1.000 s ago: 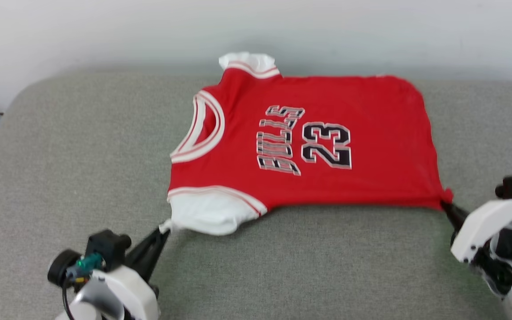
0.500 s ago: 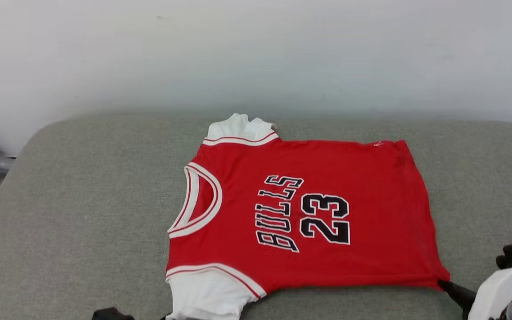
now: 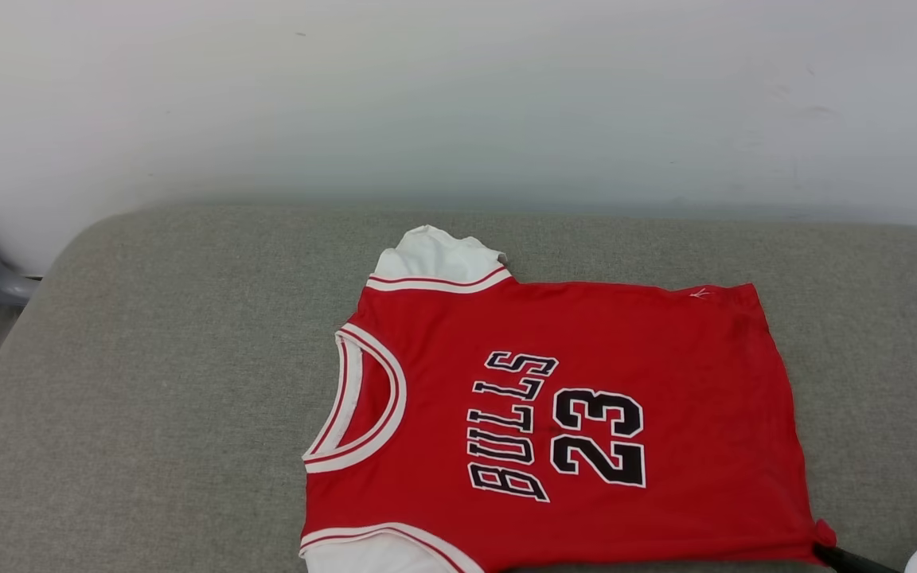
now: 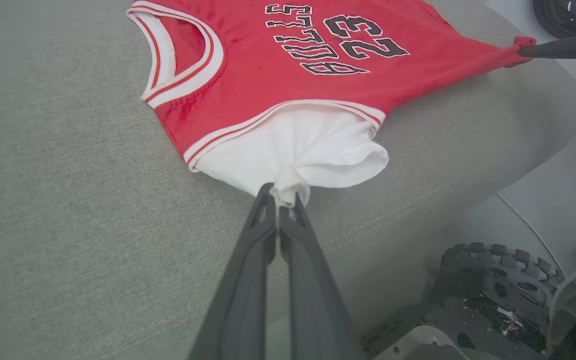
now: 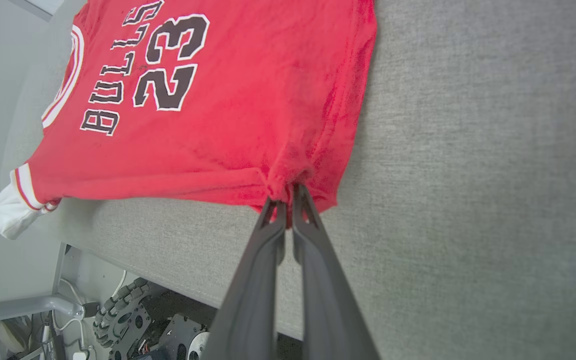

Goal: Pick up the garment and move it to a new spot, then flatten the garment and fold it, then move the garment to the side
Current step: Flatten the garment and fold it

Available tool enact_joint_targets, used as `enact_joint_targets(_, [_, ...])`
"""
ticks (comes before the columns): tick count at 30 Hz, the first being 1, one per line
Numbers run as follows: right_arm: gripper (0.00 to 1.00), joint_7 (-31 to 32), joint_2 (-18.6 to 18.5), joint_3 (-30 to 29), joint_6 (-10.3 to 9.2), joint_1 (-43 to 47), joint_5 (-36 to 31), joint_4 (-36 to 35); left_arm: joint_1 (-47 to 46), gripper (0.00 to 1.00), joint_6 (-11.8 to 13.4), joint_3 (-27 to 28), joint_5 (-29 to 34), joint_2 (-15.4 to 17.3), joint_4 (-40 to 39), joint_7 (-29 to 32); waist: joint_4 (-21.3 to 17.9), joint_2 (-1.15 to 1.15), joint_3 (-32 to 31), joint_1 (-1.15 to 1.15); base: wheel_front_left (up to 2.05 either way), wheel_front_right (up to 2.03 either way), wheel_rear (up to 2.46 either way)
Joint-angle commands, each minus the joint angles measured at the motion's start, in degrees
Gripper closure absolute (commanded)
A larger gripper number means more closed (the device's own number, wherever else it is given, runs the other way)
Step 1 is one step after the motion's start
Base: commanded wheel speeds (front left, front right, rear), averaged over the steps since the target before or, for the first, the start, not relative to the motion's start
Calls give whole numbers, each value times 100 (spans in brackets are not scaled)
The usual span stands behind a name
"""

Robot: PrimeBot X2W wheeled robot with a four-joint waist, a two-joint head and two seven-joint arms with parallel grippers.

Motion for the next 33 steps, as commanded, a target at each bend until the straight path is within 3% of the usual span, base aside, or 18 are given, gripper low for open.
enact_joint_targets(1, [100,48,0,-119,-5,69,-3,-136,-170,100,43,61,33,-15,-79,-36,-6,0,31,0,0,0,0])
enact_joint_targets(9, [100,451,213,-581,-5,-234,-157,-520,-886,100,10,297,157,62,-130,19,-25,0,322,0,0,0,0])
enact_joint_targets(14, [100,771,437,-747,-5,-621,-462,-630,-1556,100,-136,307,181,47,84,202,-75,0,636,0,0,0,0])
enact_joint_targets(20, [100,1106,767,-930,-5,-1231,-898,-392,-2346,100,-310,212,205,-14,545,333,-130,0,993,0,0,0,0])
enact_joint_targets(33, [100,1475,1054,-1081,-5,-1936,-1616,-35,-3741,100,-489,-266,103,-302,1665,506,-119,0,1521,0,0,0,0])
